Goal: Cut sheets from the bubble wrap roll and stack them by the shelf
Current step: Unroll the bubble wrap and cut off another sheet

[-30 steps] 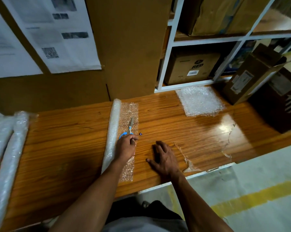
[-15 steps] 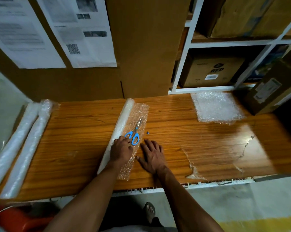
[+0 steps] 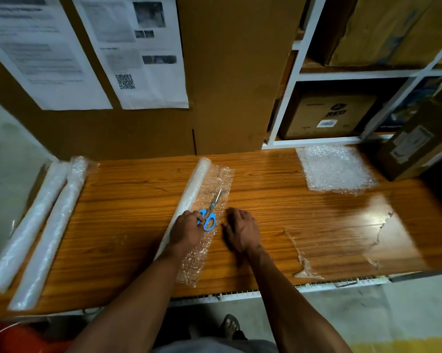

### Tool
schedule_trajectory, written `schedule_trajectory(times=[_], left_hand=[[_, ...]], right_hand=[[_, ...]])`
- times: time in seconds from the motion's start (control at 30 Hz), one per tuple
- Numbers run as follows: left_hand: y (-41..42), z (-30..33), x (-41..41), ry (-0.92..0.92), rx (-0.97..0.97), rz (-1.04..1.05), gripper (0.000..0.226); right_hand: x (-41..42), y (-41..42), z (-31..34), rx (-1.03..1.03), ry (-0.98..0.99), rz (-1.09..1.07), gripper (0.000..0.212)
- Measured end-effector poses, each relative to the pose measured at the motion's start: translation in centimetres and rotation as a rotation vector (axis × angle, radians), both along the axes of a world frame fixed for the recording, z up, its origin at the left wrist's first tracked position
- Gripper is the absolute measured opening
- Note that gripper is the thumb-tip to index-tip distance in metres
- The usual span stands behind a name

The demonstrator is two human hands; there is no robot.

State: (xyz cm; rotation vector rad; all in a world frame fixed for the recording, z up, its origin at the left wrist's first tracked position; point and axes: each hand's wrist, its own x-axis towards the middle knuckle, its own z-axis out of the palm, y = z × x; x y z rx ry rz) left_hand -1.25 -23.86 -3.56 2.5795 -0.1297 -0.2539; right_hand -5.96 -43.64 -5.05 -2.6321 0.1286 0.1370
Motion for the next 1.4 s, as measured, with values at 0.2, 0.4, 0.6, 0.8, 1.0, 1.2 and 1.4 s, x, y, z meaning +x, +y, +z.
schedule_trajectory(times=[0.2,0.4,0.6,0.8,1.0,1.2,1.4], left_hand=[[1.3,0.1,1.4,0.019,-0.061,-0.030,0.018],[1.5,0.6,1.8,0.063,-0.034,-0.064,0.022],[1.9,0.8,1.5,0.081,-0.023,-0.084,0.022],[2.4,1.1,1.3,0.081,-0.020,-0.105,0.022],[2.9,1.2,1.3,0.087,-0.012,-0.107,0.022],[2.6,1.2,1.2,0.092,-0.007,-0.098,0.020],[2.3,1.2,1.4,0.099,0.003,-0.075,0.019]], right_hand=[[-1.6,0.0,-0.7,0.153,-0.077,-0.107,0.033],[-4.0,0.4,-1.0,0.313,-0.180,-0.143,0.035],[-5.8,1.4,-0.3,0.190,-0.153,-0.215,0.041],[-6.2,2.5,0.3,0.125,-0.017,-0.297,0.035],[-7.9,-0.5,0.2,0.179,-0.007,-0.643,0.026],[-7.6,0.7,0.0,0.114,-0.021,-0.475,0.019],[-7.0,0.3,-0.4,0.378,-0.021,-0.661,0.058]])
